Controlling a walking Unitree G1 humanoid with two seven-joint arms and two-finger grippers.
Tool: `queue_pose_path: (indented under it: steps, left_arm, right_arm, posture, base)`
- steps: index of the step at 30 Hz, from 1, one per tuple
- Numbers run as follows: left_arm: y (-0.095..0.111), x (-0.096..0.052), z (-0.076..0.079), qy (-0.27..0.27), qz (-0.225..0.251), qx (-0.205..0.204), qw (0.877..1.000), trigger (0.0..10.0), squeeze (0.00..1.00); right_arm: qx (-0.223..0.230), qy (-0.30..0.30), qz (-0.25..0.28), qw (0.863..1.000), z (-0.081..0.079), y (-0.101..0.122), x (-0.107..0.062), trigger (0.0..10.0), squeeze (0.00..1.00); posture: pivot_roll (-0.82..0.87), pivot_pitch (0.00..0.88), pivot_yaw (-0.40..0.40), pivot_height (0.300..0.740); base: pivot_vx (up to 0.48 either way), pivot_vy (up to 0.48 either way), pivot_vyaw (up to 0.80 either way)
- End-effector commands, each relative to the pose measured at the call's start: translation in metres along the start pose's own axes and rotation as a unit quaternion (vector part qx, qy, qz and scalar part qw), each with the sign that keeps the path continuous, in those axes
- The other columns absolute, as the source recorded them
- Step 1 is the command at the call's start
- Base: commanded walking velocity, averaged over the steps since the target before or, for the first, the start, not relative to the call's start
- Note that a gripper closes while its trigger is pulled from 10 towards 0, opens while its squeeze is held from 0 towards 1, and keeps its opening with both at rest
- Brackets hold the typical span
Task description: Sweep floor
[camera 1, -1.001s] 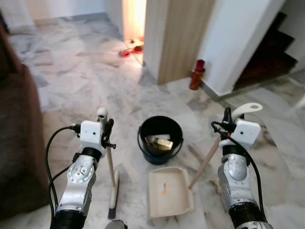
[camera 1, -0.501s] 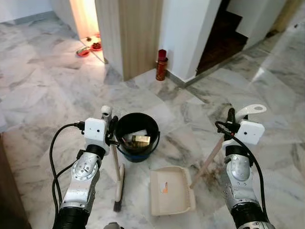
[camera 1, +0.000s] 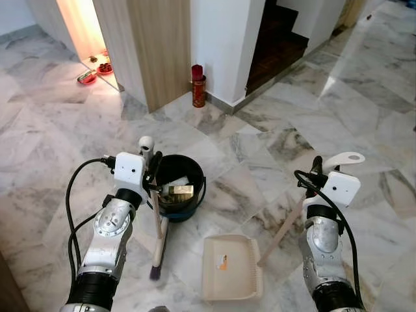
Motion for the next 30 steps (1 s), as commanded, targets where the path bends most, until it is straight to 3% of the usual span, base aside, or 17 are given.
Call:
queue_pose_path:
  steps: [1, 12, 21, 30]
  left_arm:
    - [0.0104, 0.0081, 0.0010, -0.009, 0.015, 0.006, 1.000, 10.0, 0.00]
    - [0.0134, 0.0153, 0.0020, -0.014, 0.020, 0.008, 1.000, 10.0, 0.00]
    - [0.0132, 0.0141, -0.0001, -0.008, 0.023, 0.012, 1.000, 10.0, 0.00]
    - [0.0109, 0.0116, 0.0060, -0.006, 0.023, 0.003, 1.000, 10.0, 0.00]
  right_arm:
    - [0.006, -0.006, 0.016, 1.000, 0.0001, 0.0061, 0.0001, 10.0, 0.00]
    - [0.005, -0.008, 0.015, 1.000, -0.0017, 0.0052, 0.0007, 10.0, 0.00]
    - [0.001, 0.003, 0.029, 1.000, -0.0067, 0.0110, 0.0028, 10.0, 0.00]
    - [0.002, 0.001, 0.021, 1.000, 0.0016, 0.0100, 0.0047, 10.0, 0.00]
  posture:
    - [0.22, 0.101, 0.020, 0.740]
    - [0.22, 0.092, 0.016, 0.740]
    - [0.23, 0.085, 0.000, 0.740]
    - [0.21, 0.098, -0.022, 0.740]
  base:
    - [0.000, 0.000, -0.80]
    - [0.000, 0.000, -0.80]
    - [0.000, -0.352, 0.00]
    - [0.000, -0.391, -0.07]
Point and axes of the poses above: a point about 5 cm out from each wrist's last joint towards the gripper, its own x axis pointing out of the wrist towards the gripper, its own y axis along the axis of the wrist's last joint, z = x × y, the point moved 6 cm from there along x, pointing out of the wrist towards the gripper, and after that the axes turned 1 degree about x, right-handed, at the moved point
